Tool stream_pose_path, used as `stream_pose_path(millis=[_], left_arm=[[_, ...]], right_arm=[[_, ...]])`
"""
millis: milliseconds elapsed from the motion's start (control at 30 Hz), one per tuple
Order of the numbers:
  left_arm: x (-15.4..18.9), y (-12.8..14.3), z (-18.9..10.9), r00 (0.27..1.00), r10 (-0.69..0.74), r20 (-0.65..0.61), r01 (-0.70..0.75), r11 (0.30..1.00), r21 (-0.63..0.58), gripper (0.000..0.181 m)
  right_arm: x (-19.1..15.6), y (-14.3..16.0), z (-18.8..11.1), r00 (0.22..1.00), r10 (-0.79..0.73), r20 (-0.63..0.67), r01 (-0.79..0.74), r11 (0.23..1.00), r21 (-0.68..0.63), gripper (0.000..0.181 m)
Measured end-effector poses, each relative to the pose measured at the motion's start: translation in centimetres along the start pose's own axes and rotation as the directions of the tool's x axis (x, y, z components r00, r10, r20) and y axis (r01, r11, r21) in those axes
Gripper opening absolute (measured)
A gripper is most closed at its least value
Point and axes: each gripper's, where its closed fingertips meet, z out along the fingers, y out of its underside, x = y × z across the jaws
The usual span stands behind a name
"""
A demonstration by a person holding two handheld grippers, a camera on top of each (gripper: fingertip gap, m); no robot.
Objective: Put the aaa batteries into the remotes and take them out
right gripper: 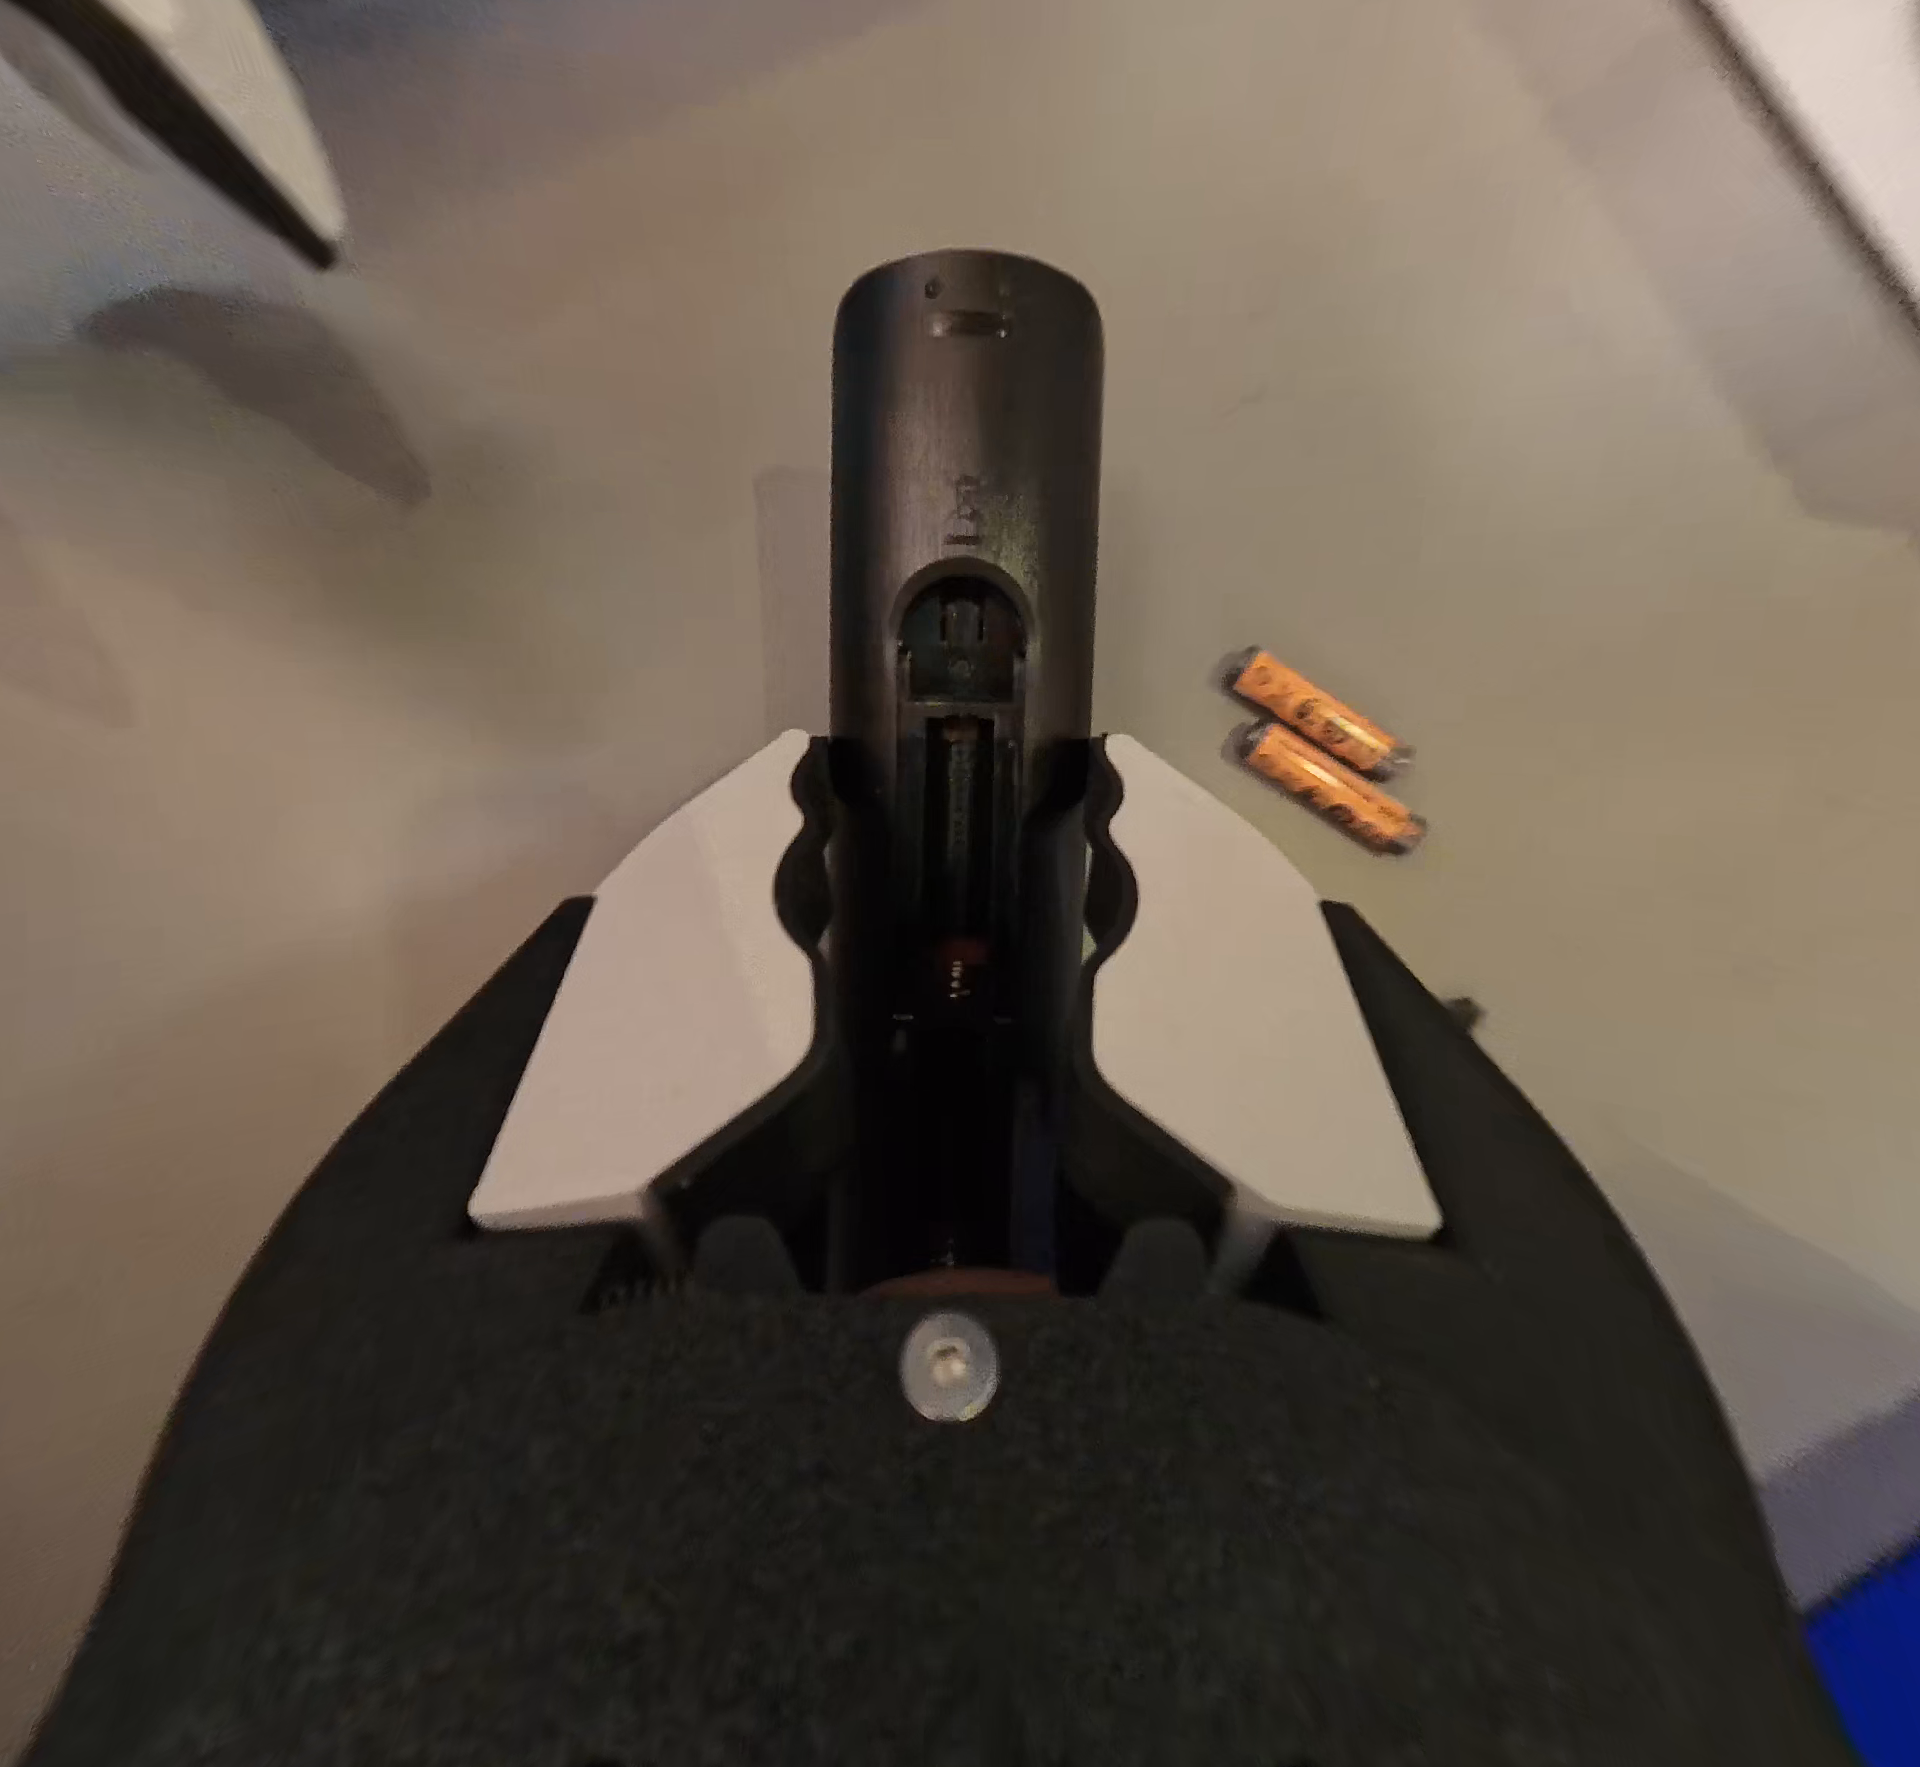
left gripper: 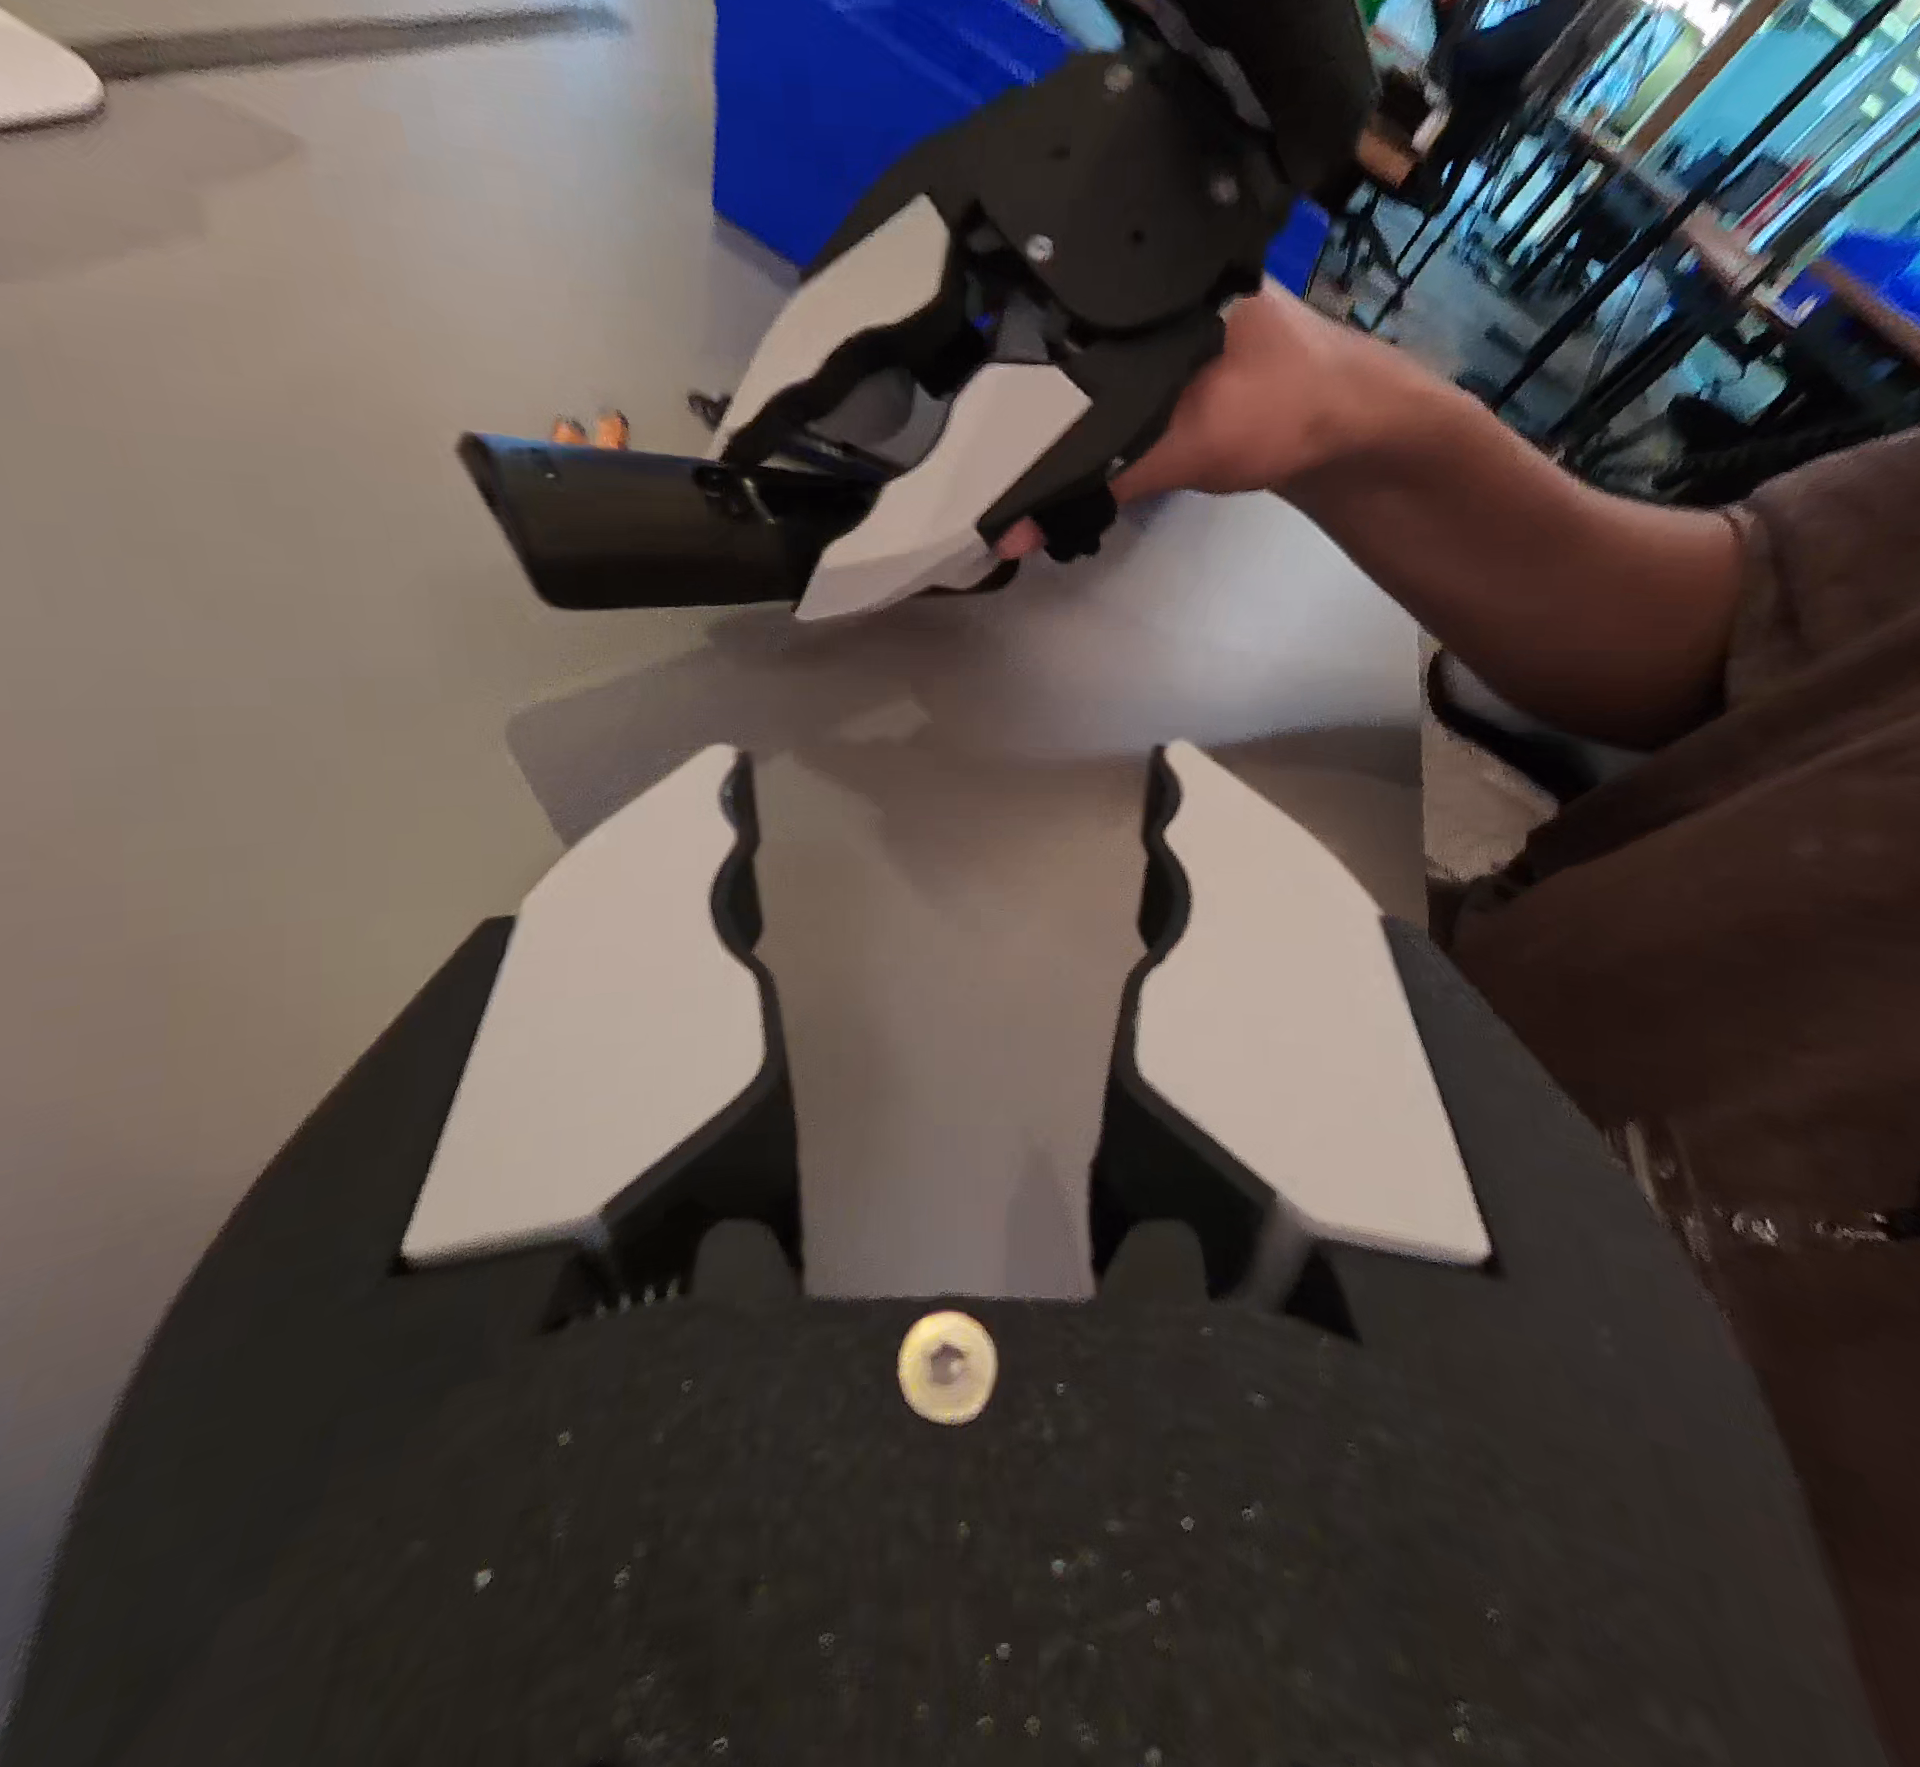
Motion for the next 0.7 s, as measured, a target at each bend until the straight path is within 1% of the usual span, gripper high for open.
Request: stream_pose_path(millis=[33,100,167,233,300,400,533,700], left_arm=[[-0.4,-0.5,0.1,1.000,0.005,0.004,-0.005,1.000,0.024,0.078],[-1.5,-1.4,0.2,0.998,0.049,0.044,-0.051,0.997,0.049,0.082],[-2.5,-2.7,0.4,0.985,0.119,0.125,-0.131,0.987,0.089,0.089],[-3.2,-4.4,0.6,0.959,0.194,0.204,-0.224,0.965,0.136,0.087],[-3.3,-5.7,0.8,0.937,0.255,0.239,-0.296,0.942,0.158,0.085],[-2.7,-7.2,1.5,0.942,0.265,0.206,-0.303,0.936,0.181,0.083],[-0.8,-9.1,2.0,0.961,0.246,0.126,-0.272,0.920,0.284,0.083],[-0.8,-8.6,3.3,0.961,0.256,0.101,-0.273,0.934,0.231,0.088]], right_arm=[[0.3,-0.5,-0.6,1.000,-0.009,-0.014,0.009,1.000,0.024,0.046],[0.3,-1.3,-1.7,1.000,-0.009,-0.001,0.009,0.997,0.074,0.046],[0.7,-2.1,-2.7,1.000,0.006,-0.003,-0.005,0.991,0.136,0.046],[0.6,-2.8,-3.5,1.000,0.008,0.017,-0.011,0.980,0.200,0.046],[0.7,-3.2,-4.2,1.000,0.009,0.023,-0.014,0.968,0.249,0.046],[0.6,-3.7,-5.0,0.998,0.012,0.054,-0.028,0.949,0.315,0.046],[0.3,-4.1,-5.9,0.995,0.008,0.103,-0.047,0.924,0.380,0.046],[0.2,-4.6,-7.0,0.988,0.009,0.152,-0.075,0.897,0.435,0.046]])
